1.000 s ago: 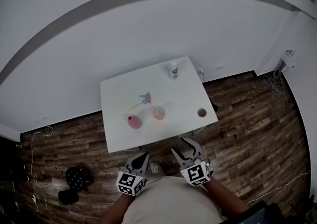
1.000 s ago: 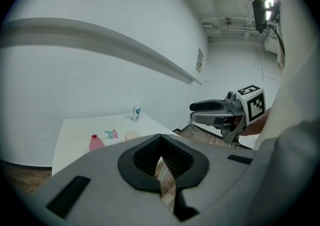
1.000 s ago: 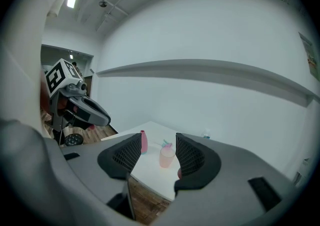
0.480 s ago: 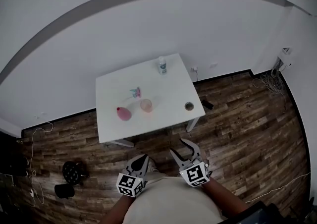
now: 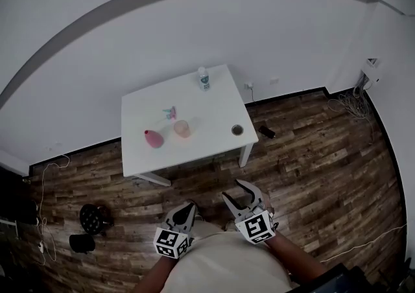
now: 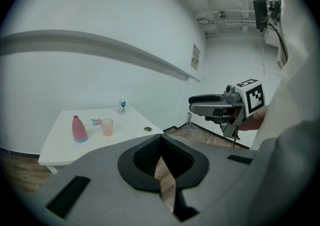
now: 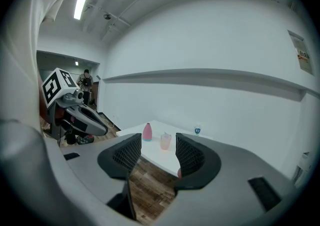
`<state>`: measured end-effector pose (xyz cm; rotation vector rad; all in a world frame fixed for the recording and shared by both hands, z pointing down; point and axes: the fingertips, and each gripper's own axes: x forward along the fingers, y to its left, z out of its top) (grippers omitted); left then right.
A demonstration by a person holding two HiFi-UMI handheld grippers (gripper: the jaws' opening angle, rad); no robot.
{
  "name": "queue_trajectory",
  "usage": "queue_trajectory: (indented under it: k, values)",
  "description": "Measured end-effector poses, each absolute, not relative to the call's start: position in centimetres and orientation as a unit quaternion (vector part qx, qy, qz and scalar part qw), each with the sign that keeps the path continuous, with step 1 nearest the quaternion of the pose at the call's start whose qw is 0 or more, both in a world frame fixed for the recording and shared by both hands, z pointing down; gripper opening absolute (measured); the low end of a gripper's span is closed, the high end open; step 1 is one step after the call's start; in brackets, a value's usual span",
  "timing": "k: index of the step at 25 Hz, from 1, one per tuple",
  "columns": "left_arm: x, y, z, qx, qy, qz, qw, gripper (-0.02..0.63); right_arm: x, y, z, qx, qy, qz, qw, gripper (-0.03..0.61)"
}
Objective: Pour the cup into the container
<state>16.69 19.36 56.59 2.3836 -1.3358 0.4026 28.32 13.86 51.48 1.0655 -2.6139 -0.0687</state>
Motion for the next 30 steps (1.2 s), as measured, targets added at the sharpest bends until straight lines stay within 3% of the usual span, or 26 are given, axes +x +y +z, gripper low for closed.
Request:
queue_trajectory:
  k: [11,30]
  values:
    - [19.2,24.5,57.2,0.841,-0.477,0.168,0.192,0.011,31.1,18.0,52.3,0.368,-0.918,0.004,0.149,0.221]
    - [12.5,28.1,57.5,0.814,-0.518,0.145,0.220,0.011,25.4,19.8,51.6,0.341,-0.925,-0.010,0.166,0.221]
